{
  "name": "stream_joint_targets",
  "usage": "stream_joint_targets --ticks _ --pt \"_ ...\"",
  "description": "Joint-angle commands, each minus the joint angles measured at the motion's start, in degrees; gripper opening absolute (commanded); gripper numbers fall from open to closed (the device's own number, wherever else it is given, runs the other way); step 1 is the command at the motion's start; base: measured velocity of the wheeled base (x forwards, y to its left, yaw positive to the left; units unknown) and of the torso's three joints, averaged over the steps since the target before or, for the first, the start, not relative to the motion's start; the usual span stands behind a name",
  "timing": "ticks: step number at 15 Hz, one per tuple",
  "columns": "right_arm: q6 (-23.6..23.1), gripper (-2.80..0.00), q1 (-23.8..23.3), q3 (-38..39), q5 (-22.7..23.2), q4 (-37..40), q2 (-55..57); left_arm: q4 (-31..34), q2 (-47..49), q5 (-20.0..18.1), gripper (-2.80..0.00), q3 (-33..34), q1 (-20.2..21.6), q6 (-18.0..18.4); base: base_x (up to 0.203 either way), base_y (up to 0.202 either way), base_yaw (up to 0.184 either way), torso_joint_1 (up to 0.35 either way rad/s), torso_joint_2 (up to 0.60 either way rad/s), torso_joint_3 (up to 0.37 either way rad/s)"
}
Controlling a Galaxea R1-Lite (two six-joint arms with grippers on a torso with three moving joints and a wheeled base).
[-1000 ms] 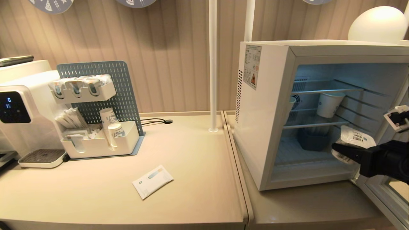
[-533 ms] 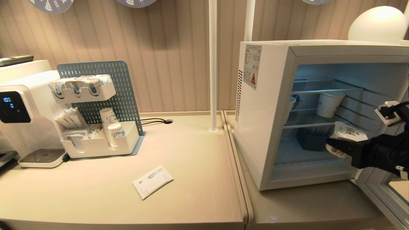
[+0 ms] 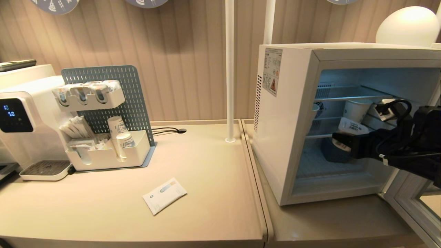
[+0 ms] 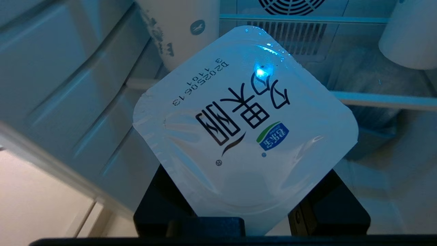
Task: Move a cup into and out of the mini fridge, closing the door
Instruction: Put the yoghurt in the freezer
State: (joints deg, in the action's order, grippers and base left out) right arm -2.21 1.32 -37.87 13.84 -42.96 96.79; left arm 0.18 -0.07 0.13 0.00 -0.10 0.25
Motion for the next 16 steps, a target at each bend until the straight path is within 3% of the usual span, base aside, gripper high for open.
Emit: stream_joint_targets --ticks 1,16 --pt "0.0 -2.80 0.1 -2.1 0.1 -0.2 3.7 0.0 0.1 0.0 -2.80 0.0 0.0 -0.1 0.000 0.000 0.000 0.000 0.00 0.000" --pt "0.5 -2.80 -2.4 -17.4 -1.2 5.9 15.5 -0.1 0.1 0.1 -2.80 0.0 0.0 -0.3 0.000 0.000 0.000 0.000 0.00 0.000"
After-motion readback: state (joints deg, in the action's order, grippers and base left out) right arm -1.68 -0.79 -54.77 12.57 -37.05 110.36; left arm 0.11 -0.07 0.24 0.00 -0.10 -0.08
